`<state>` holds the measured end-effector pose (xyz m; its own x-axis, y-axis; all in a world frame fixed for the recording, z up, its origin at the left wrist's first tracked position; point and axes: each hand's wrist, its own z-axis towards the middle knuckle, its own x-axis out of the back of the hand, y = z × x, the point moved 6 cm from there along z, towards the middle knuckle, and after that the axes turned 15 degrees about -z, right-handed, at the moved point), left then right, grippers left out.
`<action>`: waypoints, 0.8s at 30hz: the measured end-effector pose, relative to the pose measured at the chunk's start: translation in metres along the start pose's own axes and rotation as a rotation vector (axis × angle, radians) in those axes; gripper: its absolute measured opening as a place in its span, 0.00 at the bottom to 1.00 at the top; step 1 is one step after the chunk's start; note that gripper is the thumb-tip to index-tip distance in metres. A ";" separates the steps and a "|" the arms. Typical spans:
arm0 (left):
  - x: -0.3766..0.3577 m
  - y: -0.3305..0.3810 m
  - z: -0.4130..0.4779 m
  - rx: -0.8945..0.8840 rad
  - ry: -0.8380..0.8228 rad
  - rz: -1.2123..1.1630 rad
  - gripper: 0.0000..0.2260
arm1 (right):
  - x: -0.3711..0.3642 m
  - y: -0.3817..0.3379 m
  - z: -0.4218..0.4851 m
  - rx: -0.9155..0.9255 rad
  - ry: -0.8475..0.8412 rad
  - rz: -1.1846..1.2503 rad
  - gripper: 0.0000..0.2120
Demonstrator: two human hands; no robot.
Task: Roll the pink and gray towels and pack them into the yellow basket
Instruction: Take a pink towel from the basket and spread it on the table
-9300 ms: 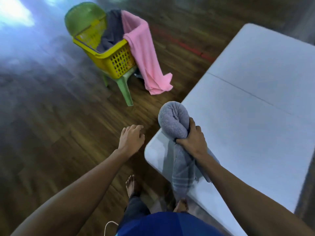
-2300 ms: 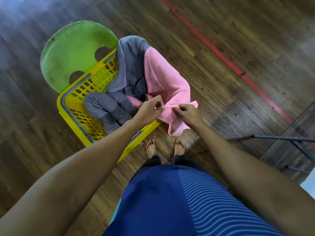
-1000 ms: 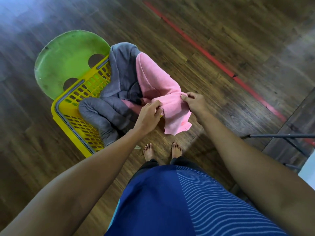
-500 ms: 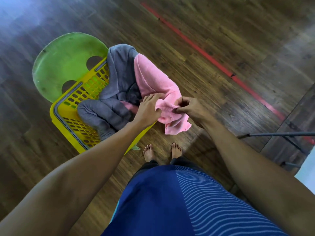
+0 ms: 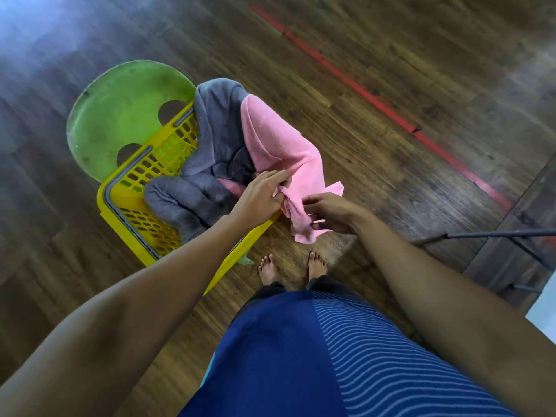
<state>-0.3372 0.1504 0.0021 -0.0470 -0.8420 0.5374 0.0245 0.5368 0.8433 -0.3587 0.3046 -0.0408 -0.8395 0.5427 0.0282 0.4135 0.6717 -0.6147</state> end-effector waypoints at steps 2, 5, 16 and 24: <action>0.003 0.000 -0.004 0.000 0.022 -0.001 0.09 | -0.002 -0.003 0.001 0.028 0.024 -0.074 0.10; 0.008 0.003 -0.007 0.002 0.040 0.017 0.08 | 0.013 -0.014 -0.001 0.152 0.297 -0.119 0.08; 0.016 0.010 0.012 0.057 0.034 -0.054 0.09 | 0.051 -0.045 -0.036 0.401 0.531 -0.168 0.03; 0.014 0.040 0.052 0.143 -0.064 -0.153 0.05 | 0.060 -0.062 -0.052 0.416 0.549 -0.277 0.07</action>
<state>-0.3884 0.1626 0.0434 -0.1024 -0.9115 0.3984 -0.1293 0.4093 0.9032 -0.4161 0.3214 0.0400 -0.5512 0.6285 0.5487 -0.0466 0.6335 -0.7724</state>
